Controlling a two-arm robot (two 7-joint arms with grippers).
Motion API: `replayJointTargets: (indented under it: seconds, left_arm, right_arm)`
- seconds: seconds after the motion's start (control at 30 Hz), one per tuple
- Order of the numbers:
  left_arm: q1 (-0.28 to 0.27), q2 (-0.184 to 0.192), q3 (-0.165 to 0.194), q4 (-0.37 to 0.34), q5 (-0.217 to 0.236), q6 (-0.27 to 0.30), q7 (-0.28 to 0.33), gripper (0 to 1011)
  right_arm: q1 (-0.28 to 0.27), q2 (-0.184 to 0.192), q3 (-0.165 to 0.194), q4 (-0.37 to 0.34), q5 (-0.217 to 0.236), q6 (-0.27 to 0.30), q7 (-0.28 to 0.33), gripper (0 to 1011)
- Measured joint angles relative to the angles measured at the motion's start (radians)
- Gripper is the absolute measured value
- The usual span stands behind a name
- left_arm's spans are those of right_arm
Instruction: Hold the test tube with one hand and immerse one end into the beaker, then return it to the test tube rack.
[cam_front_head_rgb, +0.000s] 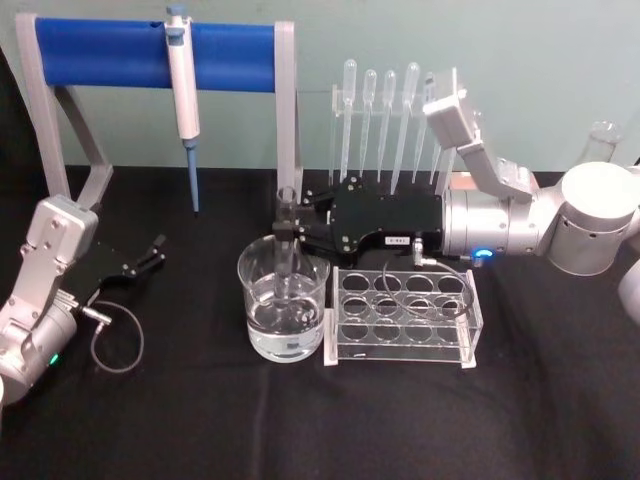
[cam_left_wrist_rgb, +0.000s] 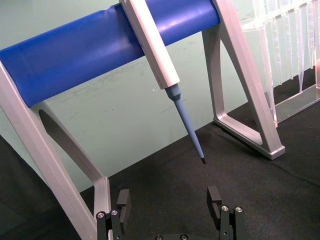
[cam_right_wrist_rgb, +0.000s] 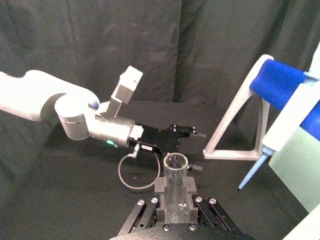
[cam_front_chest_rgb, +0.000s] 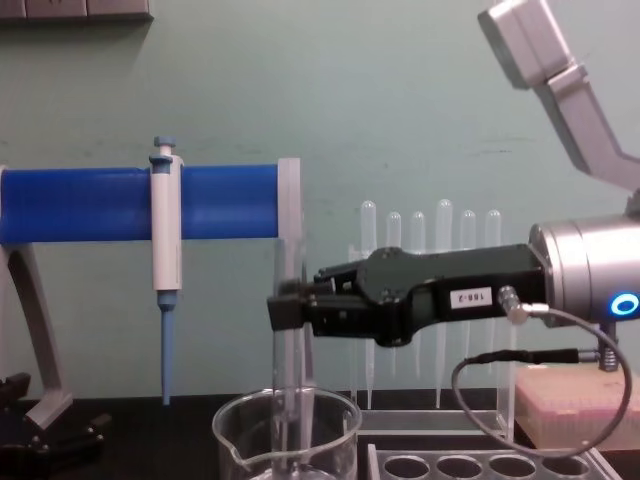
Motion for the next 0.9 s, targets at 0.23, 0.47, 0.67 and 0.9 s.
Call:
replayJointTargets:
  seconds: [0.23,0.47,0.67,0.9]
  left_arm:
    - [0.000,0.000,0.000,0.000,0.000,0.000,0.000,1000]
    - [0.000,0.000,0.000,0.000,0.000,0.000,0.000,1000]
    - [0.000,0.000,0.000,0.000,0.000,0.000,0.000,1000]
    - [0.000,0.000,0.000,0.000,0.000,0.000,0.000,1000]
  right_arm:
    - [-0.019,0.001,0.002,-0.018,-0.046,0.004,-0.037,242]
    - [-0.048,-0.005,0.020,-0.023,-0.049,0.005,-0.058,242]
    - [-0.071,-0.007,0.028,-0.031,-0.062,0.004,-0.067,242]
    - [-0.083,-0.004,0.031,-0.040,-0.087,0.004,-0.075,242]
